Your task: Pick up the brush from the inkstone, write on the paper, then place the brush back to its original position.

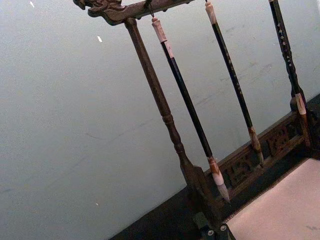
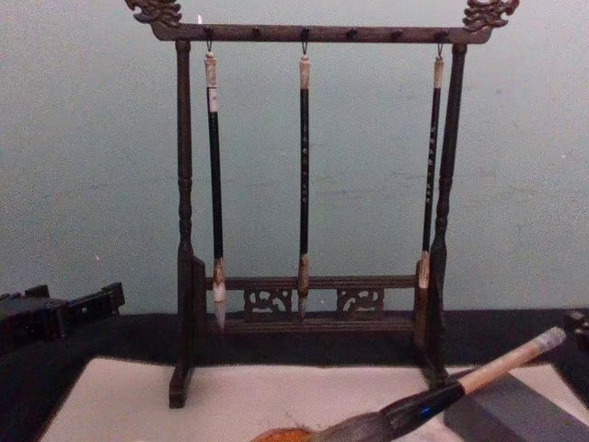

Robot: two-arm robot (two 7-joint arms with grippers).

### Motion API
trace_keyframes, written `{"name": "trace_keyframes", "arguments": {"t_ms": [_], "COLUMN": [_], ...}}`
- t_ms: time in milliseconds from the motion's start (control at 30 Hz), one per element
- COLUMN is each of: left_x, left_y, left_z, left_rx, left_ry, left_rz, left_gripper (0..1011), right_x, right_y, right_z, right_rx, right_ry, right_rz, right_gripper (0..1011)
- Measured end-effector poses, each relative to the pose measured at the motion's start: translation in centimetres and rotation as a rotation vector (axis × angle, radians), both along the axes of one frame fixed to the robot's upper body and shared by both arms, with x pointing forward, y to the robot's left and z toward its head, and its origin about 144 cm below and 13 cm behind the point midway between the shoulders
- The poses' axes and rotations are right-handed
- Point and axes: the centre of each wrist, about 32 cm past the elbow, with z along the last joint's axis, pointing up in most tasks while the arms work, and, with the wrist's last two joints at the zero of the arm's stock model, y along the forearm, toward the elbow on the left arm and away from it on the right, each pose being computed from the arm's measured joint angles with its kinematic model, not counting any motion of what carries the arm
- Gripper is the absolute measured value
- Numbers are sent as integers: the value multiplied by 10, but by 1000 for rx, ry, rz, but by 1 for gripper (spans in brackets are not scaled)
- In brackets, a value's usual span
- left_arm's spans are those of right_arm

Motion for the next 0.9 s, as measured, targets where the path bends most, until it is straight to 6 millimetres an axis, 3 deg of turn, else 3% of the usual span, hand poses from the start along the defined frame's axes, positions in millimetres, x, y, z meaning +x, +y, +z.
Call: {"name": "trace_keyframes", "arguments": {"t_ms": [900], "left_x": [0], "left_y": [0], "left_z": [0], "left_rx": [0], "left_ry": [0], "left_rz": [0], "left_gripper": [1000], "right_x": [0], "right_y": [0], "right_z": [0], "right_rx": [0], "right_ry": [0], "right_rz": [0], "right_gripper": [1006]}}
